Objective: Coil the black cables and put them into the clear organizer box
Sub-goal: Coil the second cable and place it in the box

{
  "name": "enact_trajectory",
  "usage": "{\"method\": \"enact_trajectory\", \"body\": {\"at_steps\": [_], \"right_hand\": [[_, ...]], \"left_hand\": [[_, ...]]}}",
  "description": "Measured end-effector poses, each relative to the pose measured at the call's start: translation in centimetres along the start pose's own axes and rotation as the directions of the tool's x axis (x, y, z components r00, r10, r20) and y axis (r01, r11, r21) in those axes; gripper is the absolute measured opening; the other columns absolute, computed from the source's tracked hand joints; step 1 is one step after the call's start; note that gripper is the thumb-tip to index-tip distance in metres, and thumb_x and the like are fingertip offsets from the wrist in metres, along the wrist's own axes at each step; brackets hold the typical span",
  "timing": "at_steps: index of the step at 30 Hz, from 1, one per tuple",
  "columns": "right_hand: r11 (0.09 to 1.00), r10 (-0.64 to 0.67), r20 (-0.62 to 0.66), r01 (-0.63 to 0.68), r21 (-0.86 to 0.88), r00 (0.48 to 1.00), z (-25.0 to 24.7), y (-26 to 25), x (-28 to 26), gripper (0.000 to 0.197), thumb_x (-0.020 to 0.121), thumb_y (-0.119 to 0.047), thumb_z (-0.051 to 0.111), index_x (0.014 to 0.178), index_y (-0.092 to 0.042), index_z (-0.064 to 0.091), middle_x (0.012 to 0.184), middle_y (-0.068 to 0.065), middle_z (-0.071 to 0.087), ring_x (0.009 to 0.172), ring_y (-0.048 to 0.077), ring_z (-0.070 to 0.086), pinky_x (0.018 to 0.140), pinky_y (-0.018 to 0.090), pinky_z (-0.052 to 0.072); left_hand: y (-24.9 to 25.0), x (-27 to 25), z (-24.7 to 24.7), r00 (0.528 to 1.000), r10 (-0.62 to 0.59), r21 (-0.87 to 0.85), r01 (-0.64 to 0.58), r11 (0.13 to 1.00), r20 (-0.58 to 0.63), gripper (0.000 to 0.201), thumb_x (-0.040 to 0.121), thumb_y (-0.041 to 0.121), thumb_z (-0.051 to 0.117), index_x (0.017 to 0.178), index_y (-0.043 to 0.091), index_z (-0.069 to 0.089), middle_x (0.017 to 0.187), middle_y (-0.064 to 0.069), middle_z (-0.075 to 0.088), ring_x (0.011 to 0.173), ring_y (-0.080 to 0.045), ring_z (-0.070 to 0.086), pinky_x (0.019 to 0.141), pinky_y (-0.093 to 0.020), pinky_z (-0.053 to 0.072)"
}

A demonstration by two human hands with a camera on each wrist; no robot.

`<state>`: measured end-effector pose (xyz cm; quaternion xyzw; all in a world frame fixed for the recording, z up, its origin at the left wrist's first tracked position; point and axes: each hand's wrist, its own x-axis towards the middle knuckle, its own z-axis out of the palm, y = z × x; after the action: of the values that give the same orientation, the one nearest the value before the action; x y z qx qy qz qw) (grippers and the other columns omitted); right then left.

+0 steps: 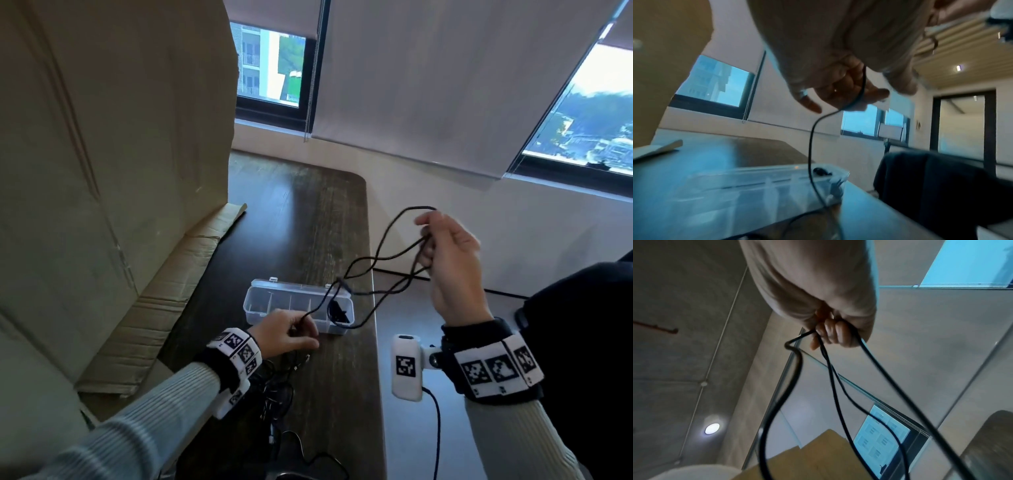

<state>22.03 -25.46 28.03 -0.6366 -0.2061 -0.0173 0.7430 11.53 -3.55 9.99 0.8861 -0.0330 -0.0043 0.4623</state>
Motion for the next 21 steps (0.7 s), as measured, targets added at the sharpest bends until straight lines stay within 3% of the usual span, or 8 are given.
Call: {"method": "enact_trajectory", "body": {"at_steps": [3, 6, 8, 11, 14, 16, 19, 21], "right_hand": [[0.995, -0.068, -0.170, 0.078, 0.057, 0.983, -1.9, -1.4, 0.7, 0.037, 0.101, -0.024, 0.048, 0.072, -0.023, 0.070, 0.059, -0.010, 0.045, 0.048, 0.002, 0.034, 0.044, 0.014, 0.031], [0.987, -0.159, -0.262, 0.151, -0.048, 0.952, -3.8, -2.1, 1.3, 0.030, 0.101, -0.024, 0.047, 0.078, -0.021, 0.067, 0.053, -0.013, 0.039, 0.050, 0.003, 0.032, 0.045, 0.014, 0.029], [0.978, -0.178, -0.271, 0.141, -0.152, 0.946, -5.0, -1.4, 1.5, 0.029, 0.101, -0.025, 0.047, 0.079, -0.022, 0.067, 0.055, -0.007, 0.035, 0.048, 0.003, 0.030, 0.045, 0.017, 0.027], [0.946, -0.085, -0.134, 0.038, -0.321, 0.987, -5.2, 0.8, 1.0, 0.030, 0.100, -0.026, 0.048, 0.079, -0.025, 0.070, 0.059, 0.002, 0.033, 0.048, 0.006, 0.030, 0.047, 0.019, 0.025], [0.833, 0.118, 0.085, -0.052, -0.550, 0.989, -3.6, 2.8, -1.0, 0.025, 0.098, -0.021, 0.052, 0.084, -0.019, 0.073, 0.061, -0.005, 0.055, 0.056, 0.008, 0.045, 0.053, 0.018, 0.036], [0.740, 0.284, 0.242, -0.052, -0.670, 0.928, -2.5, 4.2, -2.3, 0.026, 0.096, -0.024, 0.056, 0.080, -0.015, 0.075, 0.063, -0.008, 0.064, 0.056, 0.007, 0.051, 0.053, 0.015, 0.041], [0.544, 0.463, 0.388, 0.091, -0.834, 0.797, -1.0, 5.5, -3.3, 0.033, 0.093, -0.037, 0.058, 0.071, -0.015, 0.070, 0.065, -0.001, 0.063, 0.056, 0.013, 0.053, 0.061, 0.028, 0.045], [0.515, 0.418, 0.404, 0.154, -0.843, 0.814, 0.3, 5.4, -3.5, 0.020, 0.095, -0.037, 0.055, 0.088, -0.025, 0.069, 0.082, -0.003, 0.063, 0.074, 0.012, 0.058, 0.074, 0.029, 0.046]], "left_hand": [[-2.5, -0.4, -0.7, 0.998, -0.057, 0.258, 0.049, 0.965, 0.023, 0.015, 0.085, 0.037, 0.066, 0.096, 0.027, 0.068, 0.091, 0.010, 0.071, 0.086, -0.005, 0.065, 0.086, -0.031, 0.053], [-3.8, -0.7, -2.0, 0.985, -0.138, 0.180, 0.156, 0.971, -0.108, 0.013, 0.090, 0.028, 0.061, 0.090, 0.017, 0.068, 0.085, 0.002, 0.071, 0.084, -0.015, 0.067, 0.086, -0.040, 0.052], [-2.8, -0.8, -3.5, 0.972, -0.130, 0.095, 0.151, 0.984, -0.197, 0.010, 0.092, 0.019, 0.060, 0.087, 0.021, 0.068, 0.080, 0.004, 0.071, 0.080, -0.011, 0.069, 0.085, -0.037, 0.054], [0.6, -0.8, -6.1, 0.948, 0.016, 0.079, 0.010, 0.997, -0.318, 0.013, 0.090, 0.011, 0.061, 0.092, 0.019, 0.070, 0.076, 0.005, 0.072, 0.072, -0.007, 0.069, 0.078, -0.027, 0.058], [3.9, -0.6, -7.9, 0.890, 0.163, 0.087, -0.139, 0.986, -0.426, 0.014, 0.090, 0.012, 0.061, 0.098, 0.008, 0.072, 0.072, -0.001, 0.071, 0.060, -0.009, 0.066, 0.064, -0.020, 0.055], [5.6, -0.6, -8.7, 0.853, 0.232, 0.128, -0.194, 0.973, -0.468, 0.016, 0.089, 0.014, 0.063, 0.099, 0.008, 0.073, 0.071, -0.001, 0.070, 0.056, -0.010, 0.060, 0.057, -0.017, 0.050], [7.3, -0.9, -9.0, 0.863, 0.308, 0.152, -0.269, 0.951, -0.401, 0.016, 0.088, 0.015, 0.064, 0.100, 0.009, 0.073, 0.074, 0.003, 0.069, 0.063, -0.007, 0.062, 0.060, -0.016, 0.048], [7.8, -1.1, -8.8, 0.876, 0.339, 0.145, -0.308, 0.940, -0.343, 0.018, 0.087, 0.015, 0.066, 0.102, 0.009, 0.074, 0.075, 0.005, 0.069, 0.067, -0.003, 0.063, 0.065, -0.011, 0.046]]}}
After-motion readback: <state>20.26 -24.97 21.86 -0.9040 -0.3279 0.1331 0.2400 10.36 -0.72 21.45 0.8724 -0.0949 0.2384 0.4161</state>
